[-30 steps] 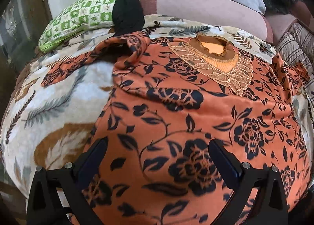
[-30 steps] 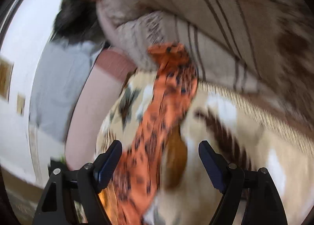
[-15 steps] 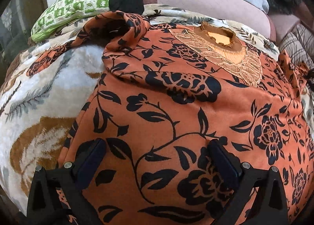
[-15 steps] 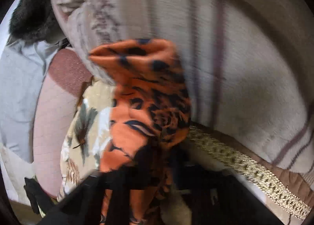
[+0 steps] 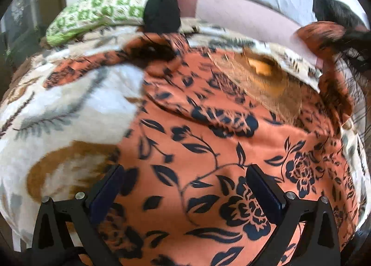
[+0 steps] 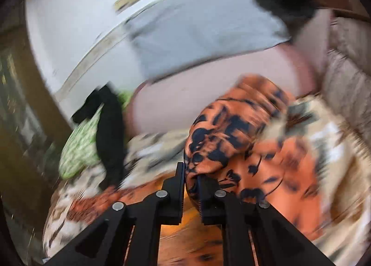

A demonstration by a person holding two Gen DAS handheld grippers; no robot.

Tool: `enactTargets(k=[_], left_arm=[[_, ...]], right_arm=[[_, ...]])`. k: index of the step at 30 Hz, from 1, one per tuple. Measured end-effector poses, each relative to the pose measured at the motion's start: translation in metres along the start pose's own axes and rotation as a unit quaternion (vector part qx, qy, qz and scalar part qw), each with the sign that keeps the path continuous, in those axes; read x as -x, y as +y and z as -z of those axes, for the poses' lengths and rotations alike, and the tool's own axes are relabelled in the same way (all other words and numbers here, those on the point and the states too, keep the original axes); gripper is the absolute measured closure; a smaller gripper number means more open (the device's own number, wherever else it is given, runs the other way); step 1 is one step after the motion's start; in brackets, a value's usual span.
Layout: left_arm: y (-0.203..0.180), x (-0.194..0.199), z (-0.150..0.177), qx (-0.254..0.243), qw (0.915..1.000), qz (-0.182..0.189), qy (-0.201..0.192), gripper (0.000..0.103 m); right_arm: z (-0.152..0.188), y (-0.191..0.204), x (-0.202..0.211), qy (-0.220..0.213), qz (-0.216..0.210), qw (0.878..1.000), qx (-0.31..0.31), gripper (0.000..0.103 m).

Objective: Fold small clothes

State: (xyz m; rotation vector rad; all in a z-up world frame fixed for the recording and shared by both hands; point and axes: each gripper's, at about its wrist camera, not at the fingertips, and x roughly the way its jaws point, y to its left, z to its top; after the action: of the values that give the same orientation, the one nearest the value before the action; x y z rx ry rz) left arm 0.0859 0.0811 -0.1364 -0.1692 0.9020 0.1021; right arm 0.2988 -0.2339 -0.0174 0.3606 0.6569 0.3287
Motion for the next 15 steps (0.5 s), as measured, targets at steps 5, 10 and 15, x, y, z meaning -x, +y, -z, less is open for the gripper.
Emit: enactTargets(k=[5,10,15], left_arm=[[0.016,0.017,-0.016,0.022,0.9995,0.007,-0.020,0.000],[-0.005,0.022,-0.043,-0.018,0.9983,0.024,-0.051,0.000],[-0.034,-0.030,-0.094,0.006,0.9952,0.097,0.000,0.000]], right_arm=[[0.074,0.049,-0.111,0.190,-0.030,0.980,0.053,0.002],[0.085,-0.006,-0.066,0.131,-0.053,0.989,-0.035,0.002],[0.078,-0.080,-0.008,0.088,-0.054,0.985,-0.137,0.002]])
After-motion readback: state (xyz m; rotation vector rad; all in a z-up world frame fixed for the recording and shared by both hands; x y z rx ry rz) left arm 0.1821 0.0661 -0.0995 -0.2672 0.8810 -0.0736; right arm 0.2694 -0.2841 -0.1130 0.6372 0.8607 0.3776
